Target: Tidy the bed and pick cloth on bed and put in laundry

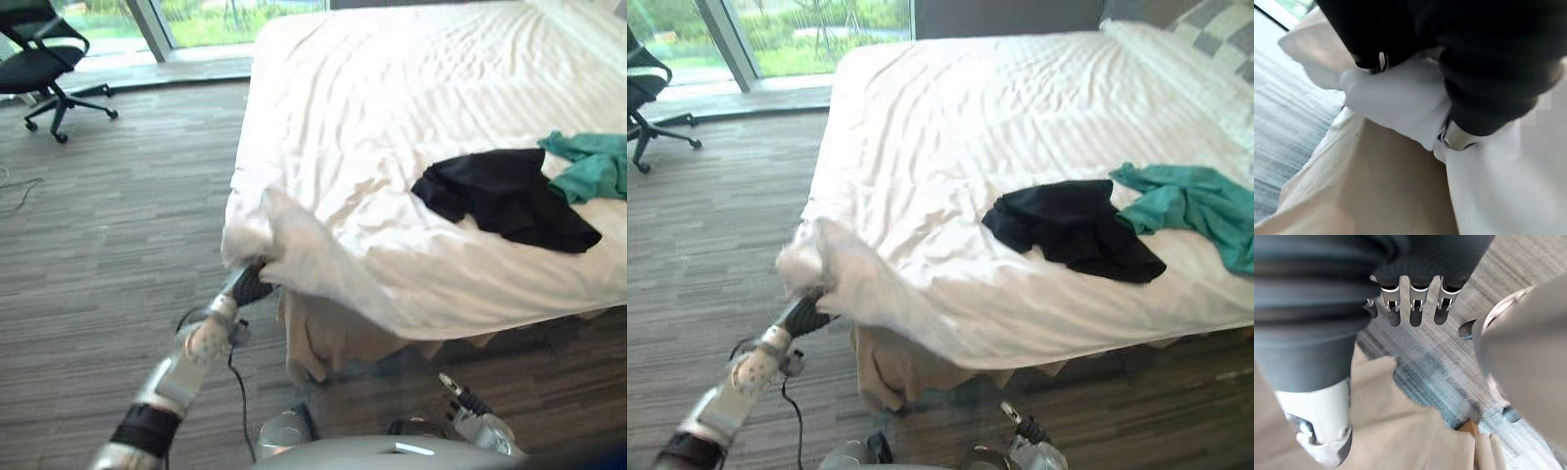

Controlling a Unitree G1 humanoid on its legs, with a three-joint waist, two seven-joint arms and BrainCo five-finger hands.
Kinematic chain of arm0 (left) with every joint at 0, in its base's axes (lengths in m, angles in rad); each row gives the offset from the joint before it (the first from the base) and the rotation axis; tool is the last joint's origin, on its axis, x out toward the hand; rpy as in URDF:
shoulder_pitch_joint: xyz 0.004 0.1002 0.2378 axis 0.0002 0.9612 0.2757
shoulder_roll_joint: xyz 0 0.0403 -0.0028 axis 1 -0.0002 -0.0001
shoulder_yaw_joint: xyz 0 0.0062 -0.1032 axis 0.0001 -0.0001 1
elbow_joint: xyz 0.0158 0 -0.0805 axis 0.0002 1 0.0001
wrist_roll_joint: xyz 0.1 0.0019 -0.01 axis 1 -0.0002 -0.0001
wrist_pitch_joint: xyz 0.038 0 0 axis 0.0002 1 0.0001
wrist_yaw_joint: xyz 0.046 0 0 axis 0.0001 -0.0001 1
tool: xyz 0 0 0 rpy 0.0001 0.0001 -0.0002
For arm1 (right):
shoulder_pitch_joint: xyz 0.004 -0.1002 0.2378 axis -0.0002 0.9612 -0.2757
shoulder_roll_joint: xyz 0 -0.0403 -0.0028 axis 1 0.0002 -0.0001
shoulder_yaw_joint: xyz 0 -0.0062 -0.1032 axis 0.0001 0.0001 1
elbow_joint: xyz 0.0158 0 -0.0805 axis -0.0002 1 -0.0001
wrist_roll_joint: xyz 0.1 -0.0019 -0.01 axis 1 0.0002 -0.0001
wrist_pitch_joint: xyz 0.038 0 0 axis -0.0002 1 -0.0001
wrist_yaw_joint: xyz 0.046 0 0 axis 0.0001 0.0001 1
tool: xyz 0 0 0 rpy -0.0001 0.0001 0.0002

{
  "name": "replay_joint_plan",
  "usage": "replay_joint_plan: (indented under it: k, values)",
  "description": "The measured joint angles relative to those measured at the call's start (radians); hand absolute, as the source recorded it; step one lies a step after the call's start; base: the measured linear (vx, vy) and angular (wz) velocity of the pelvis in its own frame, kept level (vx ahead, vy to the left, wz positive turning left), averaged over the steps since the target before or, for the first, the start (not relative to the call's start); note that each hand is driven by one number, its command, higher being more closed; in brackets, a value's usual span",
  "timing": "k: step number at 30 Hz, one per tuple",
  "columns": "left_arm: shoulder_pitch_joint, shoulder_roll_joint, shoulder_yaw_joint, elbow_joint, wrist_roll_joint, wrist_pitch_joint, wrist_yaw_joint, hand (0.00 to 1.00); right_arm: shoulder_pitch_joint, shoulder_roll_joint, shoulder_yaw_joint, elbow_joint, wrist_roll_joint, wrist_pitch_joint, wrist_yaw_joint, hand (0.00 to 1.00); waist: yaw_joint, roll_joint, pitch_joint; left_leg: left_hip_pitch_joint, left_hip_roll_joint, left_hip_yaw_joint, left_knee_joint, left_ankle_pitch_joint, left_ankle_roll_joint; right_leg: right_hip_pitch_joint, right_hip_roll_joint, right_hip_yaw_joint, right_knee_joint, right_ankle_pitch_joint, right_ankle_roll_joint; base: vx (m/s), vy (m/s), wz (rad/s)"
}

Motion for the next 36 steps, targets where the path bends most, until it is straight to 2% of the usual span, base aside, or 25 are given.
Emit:
replay_joint_plan:
  k: [3, 6, 9, 13, 16, 17, 18, 19, 20, 21, 22, 24, 27, 29, 31, 33, 34, 36]
  values:
    - [0.024, -0.049, 0.018, 0.068, -0.048, 0.046, 0.037, 0.0, 0.013, -0.001, 0.0, 0.025, -0.009, 0.001, 0.022, 0.0, -0.005, -0.001, -0.017, 0.033, -0.007, -0.005, -0.069, 0.031, -0.008, 0.021, 0.015, -0.023, -0.028, 0.001, 0.0, 0.08, -0.065, 0.08]
    - [0.043, -0.161, 0.118, 0.213, -0.162, 0.086, 0.043, 0.0, 0.022, 0.0, 0.002, 0.04, -0.009, 0.014, 0.045, 0.0, -0.026, -0.009, -0.023, 0.07, -0.002, -0.028, -0.116, 0.044, -0.016, 0.065, 0.035, -0.049, -0.045, 0.001, 0.001, 0.1, -0.058, 0.15]
    - [0.058, -0.24, 0.203, 0.35, -0.195, 0.092, 0.059, 0.0, 0.033, 0.001, 0.002, 0.043, -0.011, 0.02, 0.076, 0.0, -0.024, -0.026, -0.042, 0.091, 0.002, -0.029, -0.118, 0.044, -0.016, 0.087, 0.039, -0.051, -0.046, 0.001, 0.001, 0.11, -0.044, 0.08]
    - [0.098, -0.278, 0.327, 0.493, -0.173, 0.136, 0.083, 0.0, 0.03, 0.004, 0.001, 0.05, -0.051, 0.022, 0.12, 0.0, -0.022, -0.039, -0.061, 0.119, 0.012, -0.027, -0.113, 0.043, -0.017, 0.119, 0.038, -0.061, -0.036, 0.005, -0.004, 0.14, -0.053, 0.11]
    - [0.161, -0.272, 0.455, 0.556, -0.154, 0.204, 0.102, 0.0, 0.039, 0.014, -0.024, 0.06, -0.083, 0.04, 0.152, 0.0, -0.011, -0.036, -0.082, 0.125, 0.041, -0.024, -0.079, 0.042, -0.019, 0.11, 0.04, -0.079, 0.046, 0.022, -0.028, 0.16, -0.038, 0.27]
    - [0.171, -0.283, 0.497, 0.567, -0.131, 0.228, 0.082, 0.0, 0.044, 0.014, -0.049, 0.059, -0.087, 0.042, 0.162, 0.0, -0.003, 0.0, -0.071, 0.139, 0.083, -0.023, -0.058, 0.042, -0.019, 0.059, 0.042, -0.08, 0.159, 0.023, -0.032, 0.14, -0.077, 0.06]
    - [0.196, -0.287, 0.551, 0.59, -0.099, 0.251, 0.032, 0.0, 0.055, 0.016, -0.064, 0.057, -0.089, 0.043, 0.166, 0.0, 0.008, 0.017, -0.09, 0.139, 0.106, -0.016, -0.042, 0.042, -0.019, 0.066, 0.058, -0.102, 0.046, -0.029, -0.022, 0.13, -0.086, -0.08]
    - [0.211, -0.28, 0.569, 0.597, -0.088, 0.263, -0.002, 0.0, 0.053, 0.017, -0.065, 0.057, -0.089, 0.044, 0.171, 0.0, 0.016, 0.007, -0.094, 0.14, 0.101, 0.0, -0.037, 0.042, -0.02, 0.064, 0.052, -0.105, -0.03, 0.036, -0.039, 0.13, -0.116, -0.03]
    - [0.224, -0.267, 0.59, 0.616, -0.058, 0.28, -0.055, 0.0, 0.05, 0.018, -0.082, 0.053, -0.092, 0.041, 0.181, 0.0, 0.014, -0.008, -0.099, 0.143, 0.087, 0.004, -0.034, 0.019, -0.051, 0.048, 0.021, -0.105, -0.049, 0.101, -0.031, 0.16, -0.135, 0.07]
    - [0.225, -0.285, 0.596, 0.64, -0.057, 0.297, -0.097, 0.0, 0.055, 0.012, -0.106, 0.061, -0.111, 0.039, 0.185, 0.0, 0.009, 0.006, -0.115, 0.15, 0.095, 0.005, -0.046, 0.011, -0.061, 0.056, 0.034, -0.106, -0.068, 0.091, -0.034, 0.16, -0.143, 0.13]
    - [0.226, -0.293, 0.595, 0.644, -0.057, 0.304, -0.114, 0.0, 0.055, 0.009, -0.11, 0.062, -0.119, 0.04, 0.185, 0.0, 0.011, 0.008, -0.116, 0.153, 0.097, 0.007, -0.048, 0.011, -0.061, 0.06, 0.037, -0.106, -0.074, 0.091, -0.034, 0.11, -0.128, 0.01]
    - [0.227, -0.359, 0.593, 0.666, -0.039, 0.346, -0.269, 0.0, 0.048, -0.001, -0.117, 0.059, -0.129, 0.03, 0.189, 0.0, 0.009, 0.032, -0.121, 0.155, 0.1, 0.028, -0.045, 0.012, -0.061, 0.065, 0.04, -0.104, -0.096, 0.091, -0.034, 0.0, -0.076, -0.19]
    - [0.225, -0.349, 0.587, 0.667, -0.019, 0.35, -0.427, 0.0, 0.05, 0.009, -0.116, 0.06, -0.155, 0.029, 0.19, 0.0, 0.006, 0.042, -0.12, 0.157, 0.096, 0.037, -0.046, 0.012, -0.061, 0.068, 0.039, -0.1, -0.108, 0.091, -0.034, -0.04, -0.042, -0.17]
    - [0.226, -0.334, 0.577, 0.667, -0.019, 0.347, -0.485, 0.0, 0.053, 0.01, -0.116, 0.06, -0.168, 0.024, 0.188, 0.0, 0.004, 0.047, -0.116, 0.172, 0.09, 0.057, -0.049, 0.012, -0.061, 0.067, 0.036, -0.091, -0.11, 0.091, -0.034, -0.11, -0.004, -0.19]
    - [0.225, -0.32, 0.547, 0.667, -0.016, 0.334, -0.467, 0.0, 0.053, 0.012, -0.11, 0.06, -0.168, 0.019, 0.188, 0.0, 0.004, 0.044, -0.118, 0.171, 0.087, 0.058, -0.051, 0.005, -0.07, 0.069, 0.037, -0.085, -0.127, 0.092, -0.033, -0.14, -0.007, -0.21]
    - [0.22, -0.317, 0.5, 0.668, 0.026, 0.294, -0.372, 0.0, 0.051, 0.012, -0.097, 0.06, -0.167, 0.018, 0.185, 0.0, 0.0, 0.045, -0.117, 0.172, 0.087, 0.059, -0.069, -0.001, -0.074, 0.062, 0.044, -0.079, -0.139, 0.1, -0.024, -0.11, 0.004, -0.02]
    - [0.208, -0.317, 0.456, 0.667, 0.055, 0.266, -0.291, 0.0, 0.051, 0.013, -0.09, 0.06, -0.166, 0.015, 0.184, 0.0, -0.006, 0.044, -0.117, 0.172, 0.088, 0.06, -0.078, -0.006, -0.079, 0.058, 0.048, -0.077, -0.145, 0.109, -0.021, -0.1, 0.021, 0.05]
    - [0.2, -0.319, 0.387, 0.666, 0.059, 0.236, -0.216, 0.0, 0.051, 0.013, -0.073, 0.06, -0.166, 0.005, 0.177, 0.0, -0.006, 0.045, -0.114, 0.171, 0.089, 0.068, -0.084, -0.015, -0.082, 0.058, 0.054, -0.076, -0.159, 0.123, -0.016, -0.14, 0.024, -0.05]
